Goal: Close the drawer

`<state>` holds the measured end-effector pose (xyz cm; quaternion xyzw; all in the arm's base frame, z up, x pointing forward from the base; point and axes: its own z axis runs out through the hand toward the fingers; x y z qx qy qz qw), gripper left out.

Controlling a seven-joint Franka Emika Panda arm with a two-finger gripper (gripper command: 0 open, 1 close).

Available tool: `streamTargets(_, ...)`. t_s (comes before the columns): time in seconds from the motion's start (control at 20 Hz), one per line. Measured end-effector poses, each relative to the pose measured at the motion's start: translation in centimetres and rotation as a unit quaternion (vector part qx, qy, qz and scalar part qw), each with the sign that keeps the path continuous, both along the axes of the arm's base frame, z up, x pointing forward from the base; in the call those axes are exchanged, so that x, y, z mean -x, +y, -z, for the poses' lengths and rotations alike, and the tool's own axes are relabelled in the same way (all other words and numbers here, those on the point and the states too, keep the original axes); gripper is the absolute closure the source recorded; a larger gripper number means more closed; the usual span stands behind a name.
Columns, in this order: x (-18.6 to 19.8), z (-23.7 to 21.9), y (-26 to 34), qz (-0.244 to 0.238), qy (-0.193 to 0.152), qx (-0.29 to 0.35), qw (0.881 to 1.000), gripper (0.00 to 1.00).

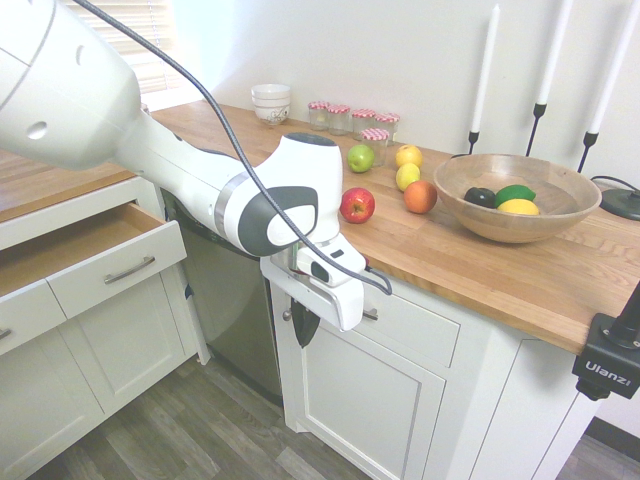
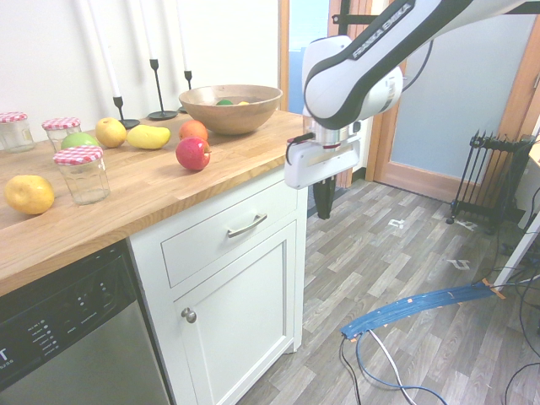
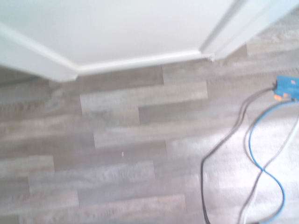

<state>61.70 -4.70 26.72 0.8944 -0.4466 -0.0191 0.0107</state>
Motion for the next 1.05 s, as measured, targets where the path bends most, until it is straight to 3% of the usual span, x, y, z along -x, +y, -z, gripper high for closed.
streamTargets(0.3, 5.8, -0.6, 1.1, -0.013, -0.009, -0.001, 1.0, 1.0)
streamTargets(0.35, 6.1, -0.6, 1.2, -0.014, -0.012, -0.001, 1.0, 0.0)
streamTargets(1.05, 5.9, -1.6, 1.5, -0.013, -0.038, 0.0, 0.999, 0.0)
